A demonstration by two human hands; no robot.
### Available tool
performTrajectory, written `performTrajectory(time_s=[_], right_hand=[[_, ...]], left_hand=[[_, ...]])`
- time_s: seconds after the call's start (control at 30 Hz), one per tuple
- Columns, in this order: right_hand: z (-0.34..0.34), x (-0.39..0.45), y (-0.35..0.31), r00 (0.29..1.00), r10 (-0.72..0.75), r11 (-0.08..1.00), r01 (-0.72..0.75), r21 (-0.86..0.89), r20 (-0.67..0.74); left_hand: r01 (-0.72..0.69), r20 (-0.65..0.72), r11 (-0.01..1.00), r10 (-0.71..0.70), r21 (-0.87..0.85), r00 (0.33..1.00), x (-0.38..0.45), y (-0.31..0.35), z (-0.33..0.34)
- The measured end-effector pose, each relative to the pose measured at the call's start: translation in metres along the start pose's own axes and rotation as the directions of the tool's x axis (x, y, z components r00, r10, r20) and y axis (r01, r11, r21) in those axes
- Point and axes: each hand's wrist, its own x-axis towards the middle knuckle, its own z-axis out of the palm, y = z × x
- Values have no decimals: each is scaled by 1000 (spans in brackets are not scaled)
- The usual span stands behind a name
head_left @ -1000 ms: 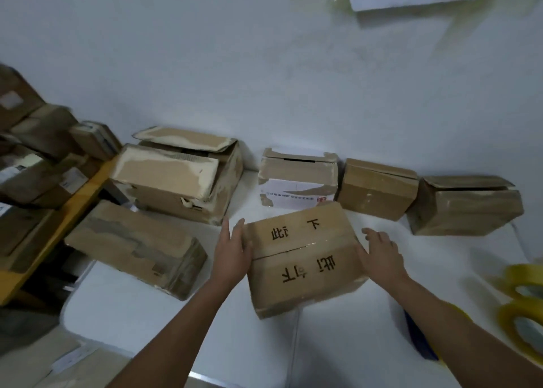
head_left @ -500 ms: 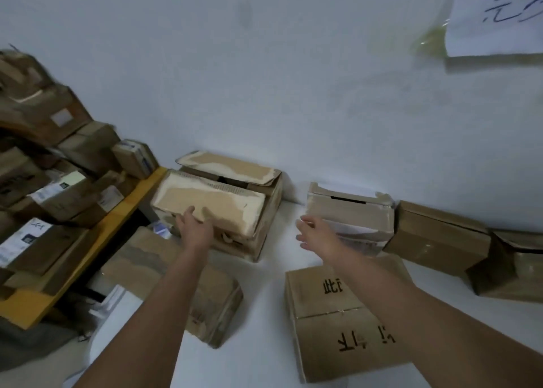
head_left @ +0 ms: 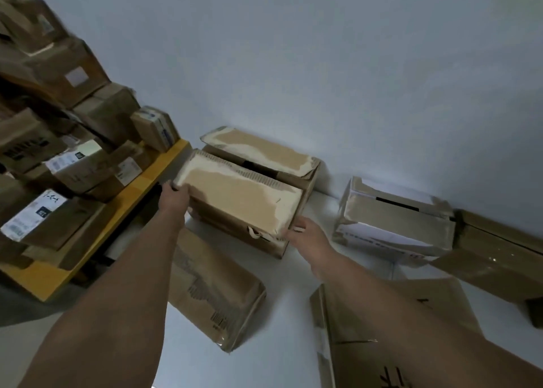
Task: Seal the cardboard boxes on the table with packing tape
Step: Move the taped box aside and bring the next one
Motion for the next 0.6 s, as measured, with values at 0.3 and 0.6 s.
performTrajectory(time_s=[0.3, 0.6], right_hand=[[0, -5, -1, 950, -63, 976, 123, 178, -307], [-26, -44, -48, 930, -87, 827, 267, 495, -356]], left_hand=[[-230, -177, 934, 186, -274, 966, -30, 25, 6], [-419, -211, 836, 365, -354, 907, -79, 87, -11]])
